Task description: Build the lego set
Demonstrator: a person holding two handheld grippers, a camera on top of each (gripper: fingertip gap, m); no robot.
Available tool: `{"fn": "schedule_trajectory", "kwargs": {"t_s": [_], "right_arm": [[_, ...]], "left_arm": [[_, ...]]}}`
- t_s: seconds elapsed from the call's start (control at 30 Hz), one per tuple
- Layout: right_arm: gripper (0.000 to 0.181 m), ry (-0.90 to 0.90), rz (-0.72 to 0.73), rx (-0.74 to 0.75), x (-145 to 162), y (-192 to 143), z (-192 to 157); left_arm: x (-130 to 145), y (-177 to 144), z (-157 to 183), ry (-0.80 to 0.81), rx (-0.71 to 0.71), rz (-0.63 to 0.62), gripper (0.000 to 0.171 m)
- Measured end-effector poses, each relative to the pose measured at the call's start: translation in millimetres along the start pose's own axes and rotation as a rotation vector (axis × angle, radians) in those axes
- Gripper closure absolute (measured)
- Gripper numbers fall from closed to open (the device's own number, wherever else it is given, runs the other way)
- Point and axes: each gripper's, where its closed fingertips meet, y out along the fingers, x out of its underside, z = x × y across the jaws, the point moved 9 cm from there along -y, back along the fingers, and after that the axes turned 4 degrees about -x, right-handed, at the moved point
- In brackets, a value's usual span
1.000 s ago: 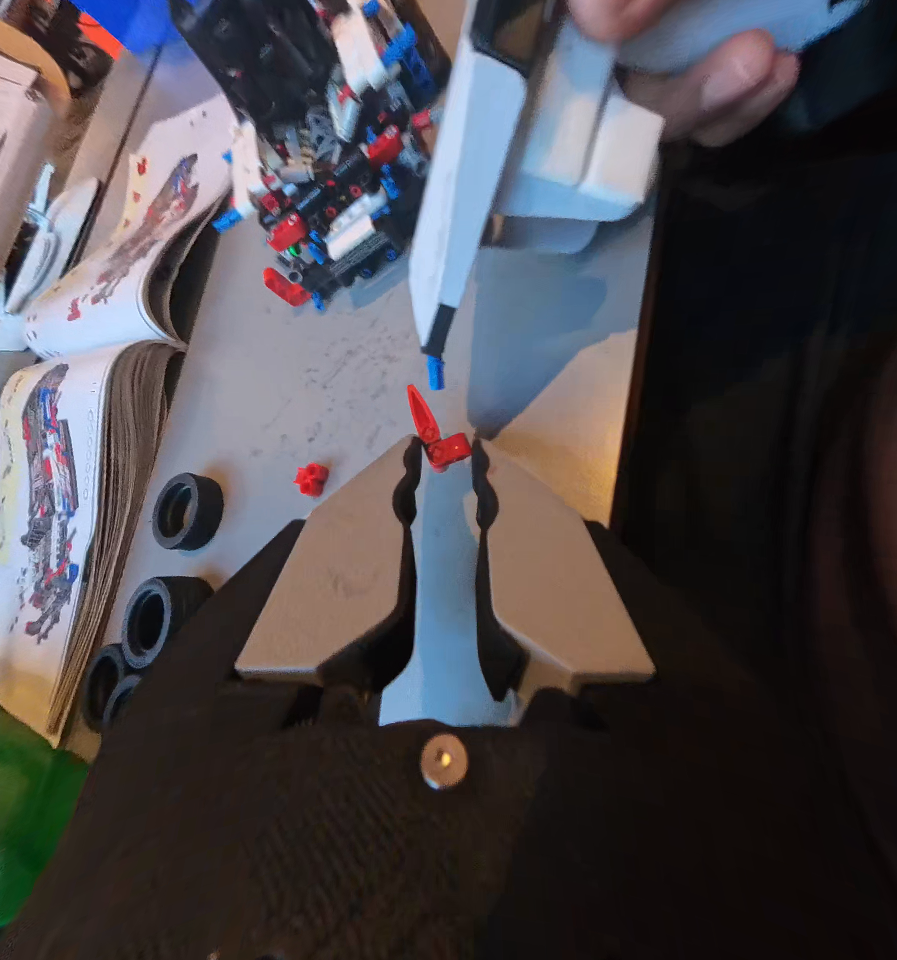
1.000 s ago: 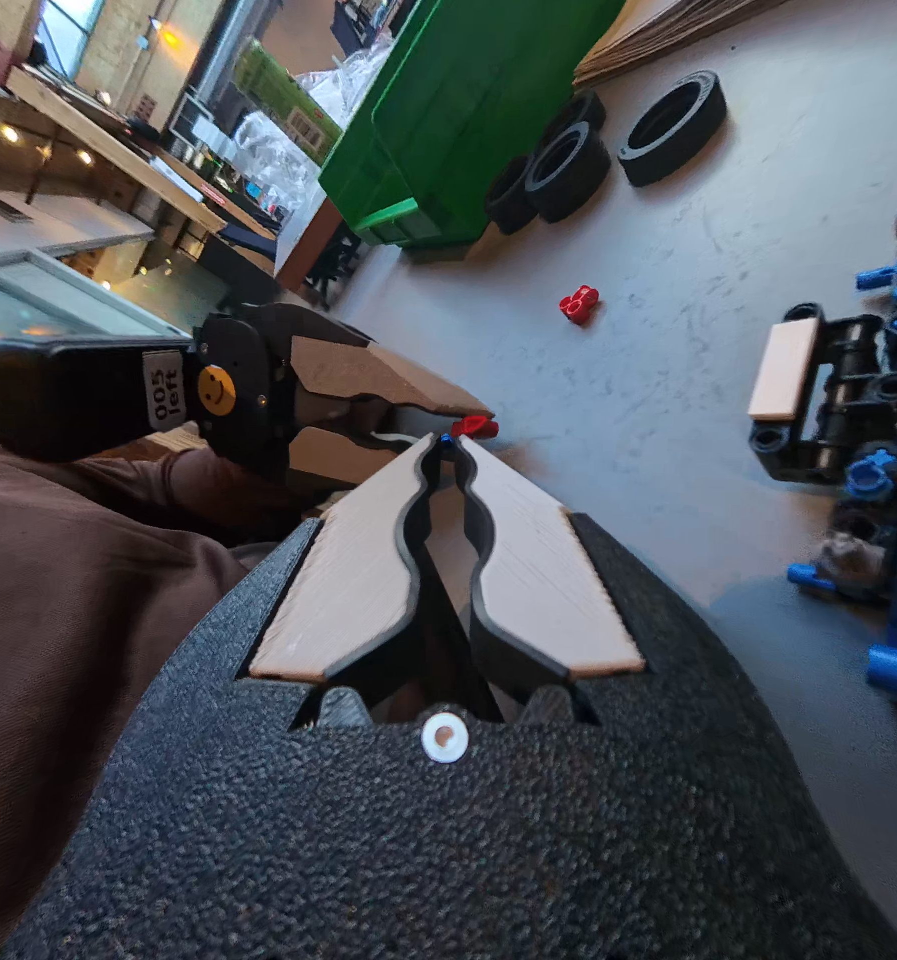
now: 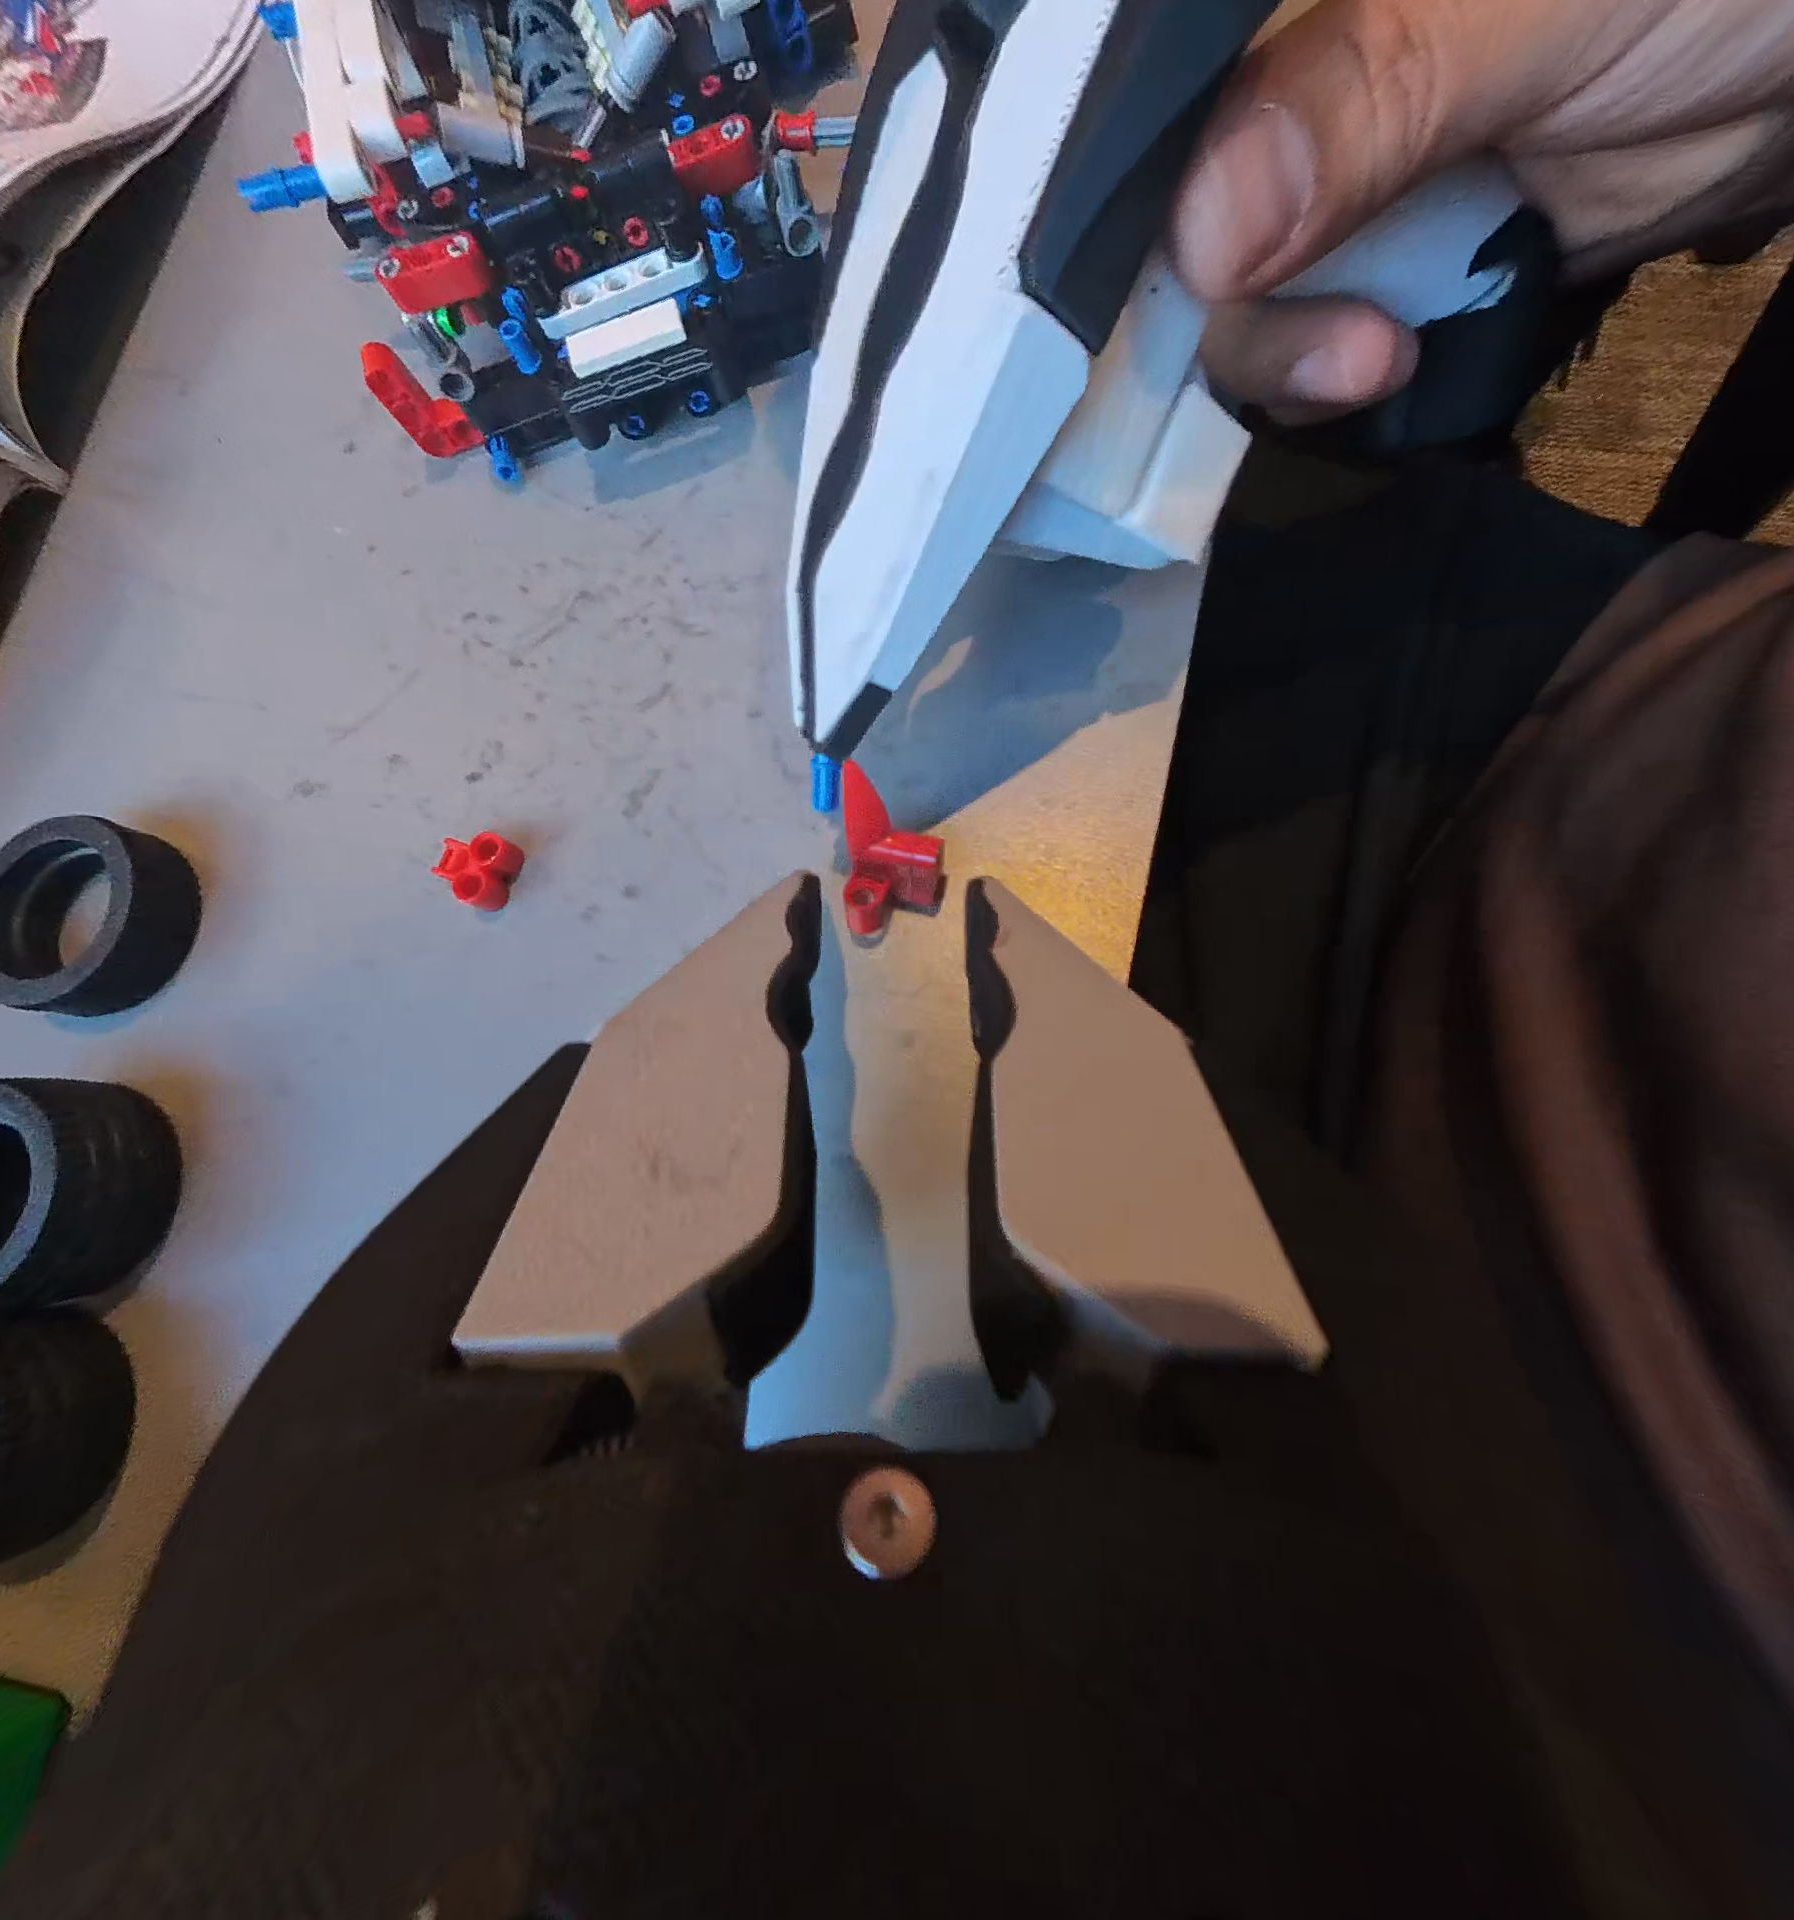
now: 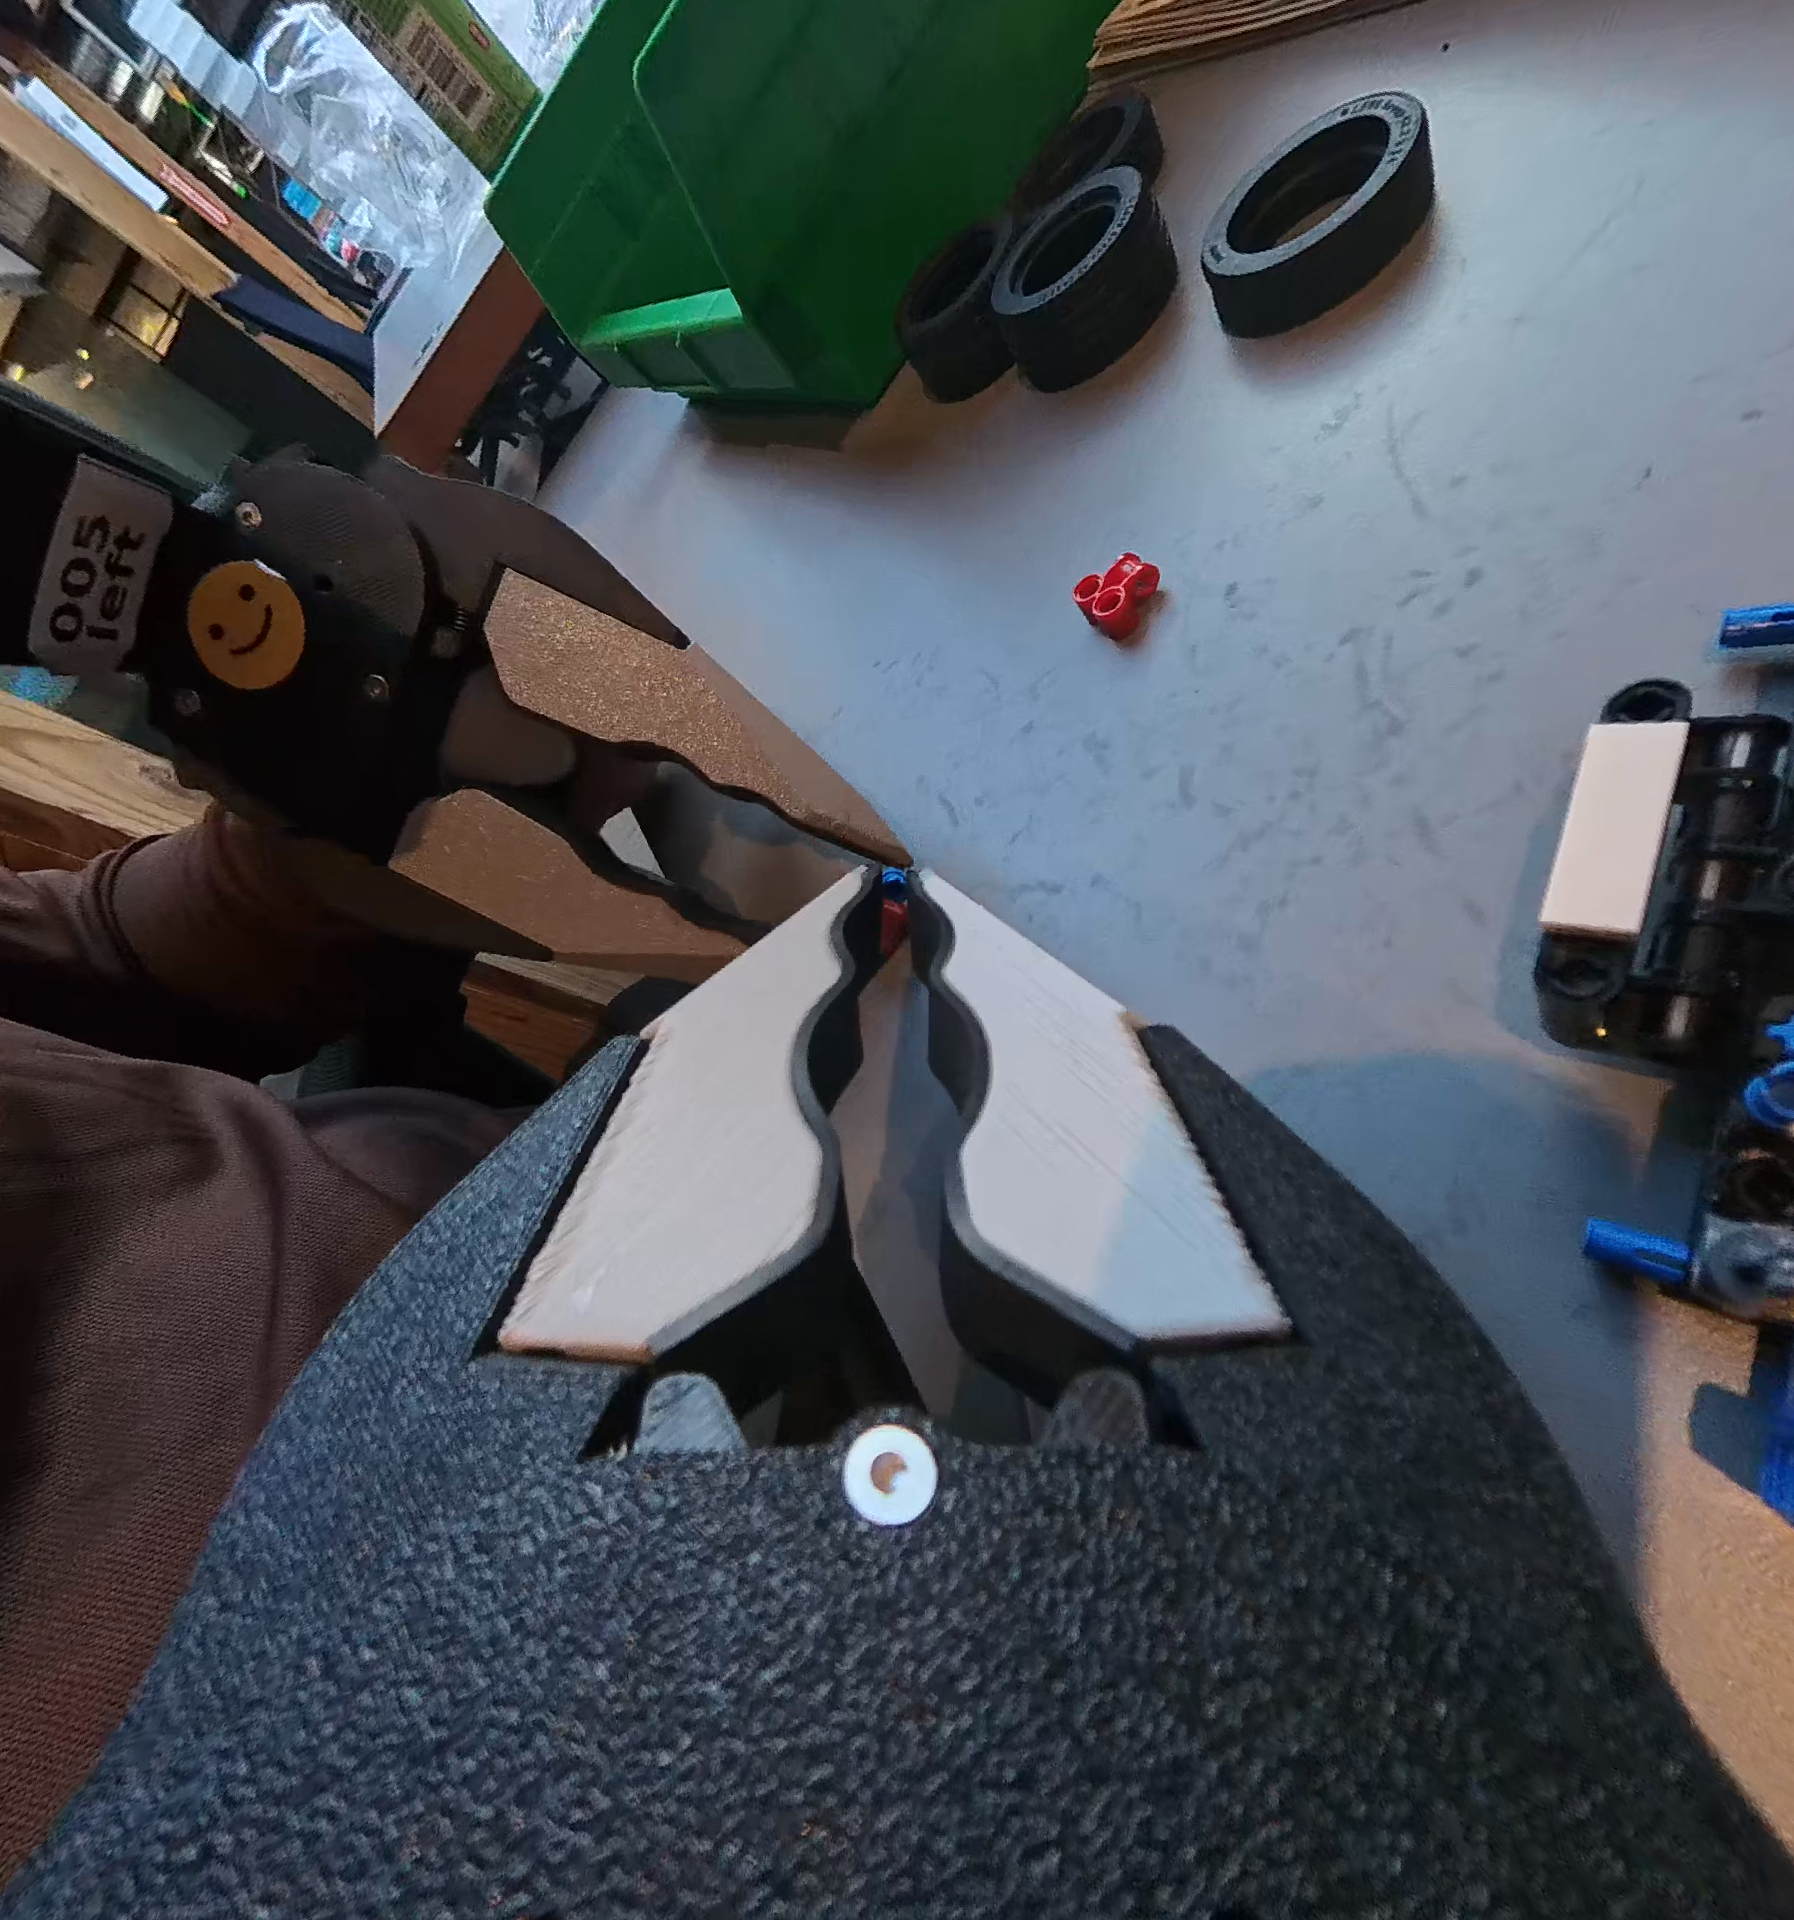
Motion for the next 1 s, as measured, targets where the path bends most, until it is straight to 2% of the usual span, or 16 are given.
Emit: {"fn": "schedule_trajectory", "kwargs": {"t_s": [0.23, 0.4, 0.57, 0.73, 0.9, 1.0], "right_arm": [[0.178, -0.013, 0.004, 0.021, 1, -5, 0], [0.177, -0.009, 0.019, 0.054, 4, -22, 2], [0.178, 0.066, 0.067, 0.017, 5, -33, 9], [0.177, 0.115, 0.094, -0.023, 7, -38, 11], [0.177, 0.114, 0.078, -0.035, 10, -33, 9], [0.177, 0.11, 0.071, -0.048, 11, -32, 7]], "left_arm": [[5, -6, -2, -0.002, 0.001, -0.018, 0.142], [3, -8, -1, 0.065, 0.0, -0.027, 0.14], [-3, -2, -5, 0.077, 0.028, -0.043, 0.138], [-10, 7, -7, 0.019, 0.068, -0.054, 0.14], [-14, 12, -4, 0.027, 0.097, -0.052, 0.143], [-16, 14, -3, 0.027, 0.131, -0.051, 0.155]]}}
